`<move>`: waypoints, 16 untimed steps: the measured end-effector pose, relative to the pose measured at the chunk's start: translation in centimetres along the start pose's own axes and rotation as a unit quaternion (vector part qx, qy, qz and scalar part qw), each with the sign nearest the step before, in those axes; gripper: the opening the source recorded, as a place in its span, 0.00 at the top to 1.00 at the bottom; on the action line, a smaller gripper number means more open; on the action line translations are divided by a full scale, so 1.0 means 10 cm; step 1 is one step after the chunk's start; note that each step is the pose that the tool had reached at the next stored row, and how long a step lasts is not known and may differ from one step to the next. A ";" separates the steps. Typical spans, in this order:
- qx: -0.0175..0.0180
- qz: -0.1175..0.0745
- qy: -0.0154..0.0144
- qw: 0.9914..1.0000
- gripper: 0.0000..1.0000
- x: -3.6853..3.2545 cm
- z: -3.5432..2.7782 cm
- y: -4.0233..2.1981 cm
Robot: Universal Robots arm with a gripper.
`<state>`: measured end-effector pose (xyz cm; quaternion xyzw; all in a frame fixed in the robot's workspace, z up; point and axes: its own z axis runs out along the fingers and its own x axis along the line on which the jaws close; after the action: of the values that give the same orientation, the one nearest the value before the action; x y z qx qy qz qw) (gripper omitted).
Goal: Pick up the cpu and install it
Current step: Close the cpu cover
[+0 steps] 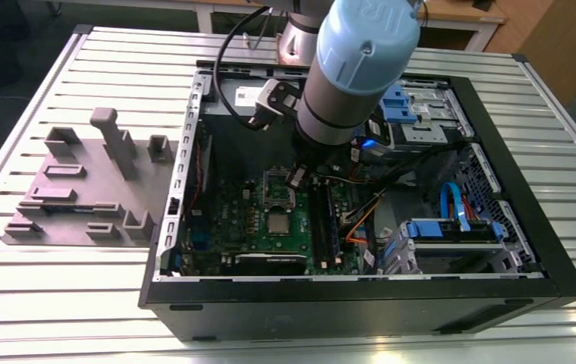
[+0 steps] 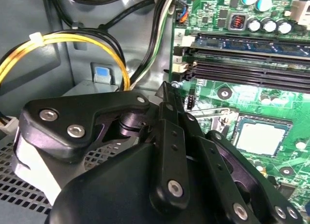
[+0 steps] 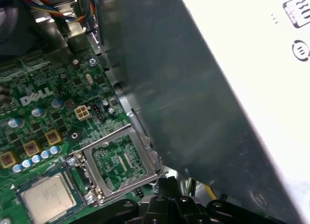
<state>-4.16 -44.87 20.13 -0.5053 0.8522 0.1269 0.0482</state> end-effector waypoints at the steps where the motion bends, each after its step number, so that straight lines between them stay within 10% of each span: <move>1: 0.000 0.000 0.001 1.000 0.89 0.001 0.000 0.000; 11: -0.001 0.001 0.002 1.000 0.89 -0.006 -0.046 0.015; 16: 0.002 0.001 0.008 1.000 0.89 -0.006 -0.058 0.021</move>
<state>-4.29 -44.87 20.74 -0.5054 0.8533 0.1208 0.0421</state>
